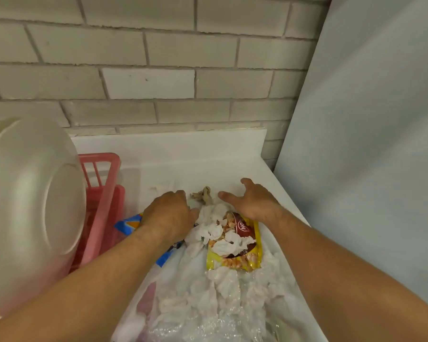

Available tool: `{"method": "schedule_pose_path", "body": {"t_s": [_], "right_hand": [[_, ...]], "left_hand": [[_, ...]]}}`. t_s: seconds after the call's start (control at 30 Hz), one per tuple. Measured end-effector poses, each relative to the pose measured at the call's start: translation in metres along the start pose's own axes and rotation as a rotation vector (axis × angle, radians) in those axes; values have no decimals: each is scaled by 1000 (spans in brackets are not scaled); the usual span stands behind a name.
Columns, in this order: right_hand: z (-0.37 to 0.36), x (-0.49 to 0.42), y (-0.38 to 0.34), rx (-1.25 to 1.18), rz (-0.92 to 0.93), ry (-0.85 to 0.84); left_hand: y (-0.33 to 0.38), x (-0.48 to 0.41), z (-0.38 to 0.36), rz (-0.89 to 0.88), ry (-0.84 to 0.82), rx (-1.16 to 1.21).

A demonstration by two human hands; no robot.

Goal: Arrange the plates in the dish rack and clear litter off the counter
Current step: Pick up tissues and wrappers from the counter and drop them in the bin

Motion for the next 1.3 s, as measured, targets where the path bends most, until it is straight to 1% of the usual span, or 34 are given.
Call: {"method": "schedule_pose_path", "body": {"t_s": [0.07, 0.1, 0.2, 0.3, 0.4, 0.47, 0.5, 0.6, 0.67, 0.77, 0.83, 0.9, 0.97, 1.1, 1.2, 1.3], "right_hand": [[-4, -5, -1, 82, -50, 22], [-5, -7, -1, 76, -64, 37], [-3, -10, 2, -93, -76, 90], [2, -7, 3, -226, -1, 167], [8, 0, 0, -291, 150, 229], [15, 8, -6, -312, 262, 237], [18, 12, -9, -369, 295, 230], [30, 21, -18, -629, 300, 214], [37, 24, -21, -623, 320, 279], [48, 29, -26, -616, 383, 393], [55, 30, -26, -680, 381, 412], [62, 31, -23, -732, 349, 378], [69, 32, -18, -716, 312, 316], [80, 41, -3, -535, 251, 259], [83, 46, 8, -321, 237, 256], [87, 46, 21, -326, 243, 320]], "left_hand": [[2, -2, -4, 21, -42, -38], [5, -4, -6, 24, -52, -61], [13, -8, -9, 4, -47, -117], [17, -11, -11, -27, -29, -191], [16, -11, -9, -41, 0, -89], [14, -11, -6, -38, 5, -4], [13, -10, -5, -33, 15, 28], [8, -8, 5, -4, 97, 160], [6, -8, 13, -4, 166, 204], [4, -11, 25, -17, 254, 204], [2, -14, 31, -21, 287, 197], [1, -17, 34, -17, 302, 184], [1, -19, 34, -6, 298, 156], [2, -28, 30, 13, 249, 127], [3, -38, 24, 0, 175, 107], [6, -54, 17, -75, 67, 66]]}}
Point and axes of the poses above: each hand's wrist, its own x-axis away from the middle knuckle, its own z-axis out of the back of the hand, y = z × x, the point moved 1 cm from there along -x, towards the middle knuckle, and after that the axes turned 4 degrees about -y, right-handed, at the moved point
